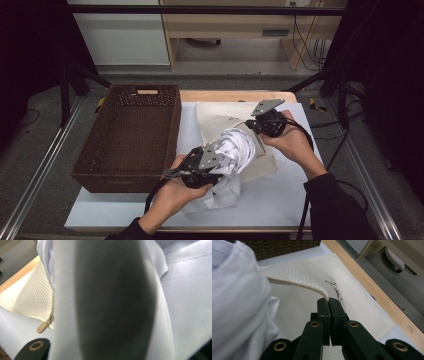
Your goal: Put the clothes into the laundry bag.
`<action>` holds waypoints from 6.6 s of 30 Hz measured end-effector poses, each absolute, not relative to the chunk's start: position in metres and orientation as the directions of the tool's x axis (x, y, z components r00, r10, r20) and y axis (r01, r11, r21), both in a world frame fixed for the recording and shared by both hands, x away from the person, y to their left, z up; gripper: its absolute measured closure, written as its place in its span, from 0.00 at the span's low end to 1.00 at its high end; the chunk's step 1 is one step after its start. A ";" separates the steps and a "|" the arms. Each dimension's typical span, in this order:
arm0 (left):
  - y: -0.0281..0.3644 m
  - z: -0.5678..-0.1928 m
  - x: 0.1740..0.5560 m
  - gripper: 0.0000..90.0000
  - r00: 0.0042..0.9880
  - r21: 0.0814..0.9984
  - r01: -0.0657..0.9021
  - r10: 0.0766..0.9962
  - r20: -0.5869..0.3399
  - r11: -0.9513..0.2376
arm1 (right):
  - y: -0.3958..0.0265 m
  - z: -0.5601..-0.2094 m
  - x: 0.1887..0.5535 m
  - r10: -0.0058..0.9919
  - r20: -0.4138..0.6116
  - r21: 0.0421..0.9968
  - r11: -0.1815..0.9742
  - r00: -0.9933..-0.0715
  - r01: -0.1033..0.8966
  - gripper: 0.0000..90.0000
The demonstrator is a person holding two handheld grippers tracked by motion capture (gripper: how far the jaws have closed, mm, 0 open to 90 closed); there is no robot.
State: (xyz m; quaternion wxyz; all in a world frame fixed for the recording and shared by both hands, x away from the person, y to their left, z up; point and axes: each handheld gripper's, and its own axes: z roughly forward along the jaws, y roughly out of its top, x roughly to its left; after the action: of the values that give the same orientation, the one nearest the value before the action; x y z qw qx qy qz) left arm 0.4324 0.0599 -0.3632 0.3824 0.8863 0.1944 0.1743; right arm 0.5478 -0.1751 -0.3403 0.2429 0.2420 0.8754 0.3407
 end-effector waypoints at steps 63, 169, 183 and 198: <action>0.024 -0.433 0.502 0.67 0.738 0.785 0.375 0.671 0.068 -0.492 | -0.155 -0.350 0.532 0.521 -0.259 0.719 0.667 -0.814 0.198 0.99; 0.034 -0.424 0.495 0.27 0.712 0.852 0.321 0.699 0.071 -0.413 | -0.170 -0.394 0.523 0.548 -0.191 0.723 0.639 -0.815 0.260 0.99; 0.067 -0.399 0.439 0.59 0.739 0.857 0.249 0.660 0.134 -0.452 | -0.172 -0.392 0.523 0.552 -0.192 0.727 0.635 -0.812 0.260 0.99; 0.112 -0.441 0.396 0.81 0.686 0.799 0.342 0.713 0.148 -0.495 | -0.176 -0.391 0.521 0.553 -0.194 0.731 0.633 -0.810 0.256 0.99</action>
State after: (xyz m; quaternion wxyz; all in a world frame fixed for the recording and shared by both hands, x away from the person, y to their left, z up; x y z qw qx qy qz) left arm 0.3964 0.1122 -0.4412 0.3896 0.8312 0.3172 0.2379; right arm 0.5208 -0.1756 -0.3911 0.2049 0.2298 0.8800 0.3617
